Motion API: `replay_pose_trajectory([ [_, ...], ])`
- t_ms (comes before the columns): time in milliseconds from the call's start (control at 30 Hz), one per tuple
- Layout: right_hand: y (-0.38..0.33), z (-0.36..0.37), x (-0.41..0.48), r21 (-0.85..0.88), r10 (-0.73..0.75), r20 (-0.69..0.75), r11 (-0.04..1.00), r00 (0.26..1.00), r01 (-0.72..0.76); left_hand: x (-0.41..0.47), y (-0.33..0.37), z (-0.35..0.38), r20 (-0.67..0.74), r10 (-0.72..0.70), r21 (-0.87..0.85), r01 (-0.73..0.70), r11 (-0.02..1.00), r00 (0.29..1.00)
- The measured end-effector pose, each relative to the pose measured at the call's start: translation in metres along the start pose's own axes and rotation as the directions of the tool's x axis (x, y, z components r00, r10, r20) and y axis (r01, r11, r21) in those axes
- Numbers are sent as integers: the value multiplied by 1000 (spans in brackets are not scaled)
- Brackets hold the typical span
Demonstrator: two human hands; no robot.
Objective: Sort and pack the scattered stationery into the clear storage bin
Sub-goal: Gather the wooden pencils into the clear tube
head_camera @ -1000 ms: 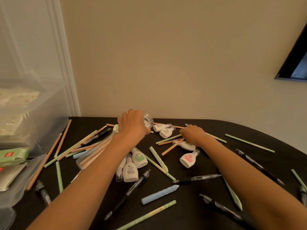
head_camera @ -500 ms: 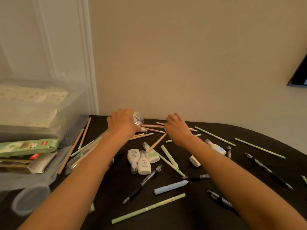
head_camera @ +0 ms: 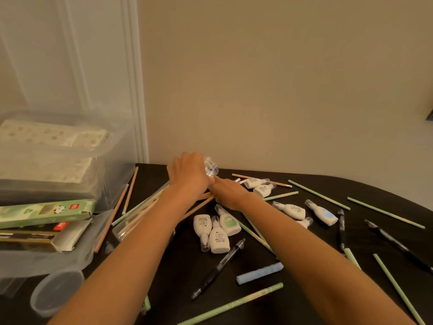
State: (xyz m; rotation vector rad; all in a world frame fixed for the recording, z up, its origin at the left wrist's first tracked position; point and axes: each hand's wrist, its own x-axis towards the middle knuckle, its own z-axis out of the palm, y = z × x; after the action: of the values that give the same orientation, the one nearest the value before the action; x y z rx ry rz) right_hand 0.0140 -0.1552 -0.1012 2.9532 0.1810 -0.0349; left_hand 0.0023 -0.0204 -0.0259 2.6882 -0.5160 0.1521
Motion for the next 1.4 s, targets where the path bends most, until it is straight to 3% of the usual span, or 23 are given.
replay_pose_trajectory([
  [133, 2, 1, -5, -19, 20, 13, 1000, 1000, -20, -1, 1, -1, 12, 14, -11, -14, 1000, 1000],
  [367, 13, -15, -34, 10, 203, -153, 979, 967, -204, -14, 4, -14, -14, 46, -26, -46, 999, 999],
  [567, 33, -37, -94, -82, 416, -285, 887, 863, -455, -45, 17, -25, -7, 71, -21, -71, 997, 997],
  [800, 34, -43, -171, 117, 641, -308, 759, 703, -640, -96, 38, -31, 11, 105, -73, -104, 992, 994],
  [867, 30, -46, -187, 391, 711, -254, 696, 656, -602, -108, 41, -32, 10, 110, -76, -109, 991, 994],
  [900, 26, -48, -196, 615, 742, -185, 599, 645, -513, -115, 43, -31, 16, 116, -75, -114, 991, 993],
  [967, 15, -52, -209, 933, 745, -69, 284, 664, -222, -125, 46, -29, 23, 124, -80, -122, 989, 992],
  [1000, 8, -54, -218, 985, 722, -41, 144, 691, -92, -131, 48, -27, 27, 132, -84, -129, 988, 991],
  [1067, -9, -52, -232, 998, 678, -30, -16, 735, 55, -141, 51, -23, 30, 138, -95, -135, 986, 990],
  [1200, -34, -25, -241, 991, 673, -25, -80, 739, 106, -156, 56, -17, 48, 153, -64, -149, 987, 987],
  [1400, -53, 19, -248, 993, 646, 76, -119, 760, 2, -168, 55, -11, 60, 184, -43, -182, 982, 981],
])
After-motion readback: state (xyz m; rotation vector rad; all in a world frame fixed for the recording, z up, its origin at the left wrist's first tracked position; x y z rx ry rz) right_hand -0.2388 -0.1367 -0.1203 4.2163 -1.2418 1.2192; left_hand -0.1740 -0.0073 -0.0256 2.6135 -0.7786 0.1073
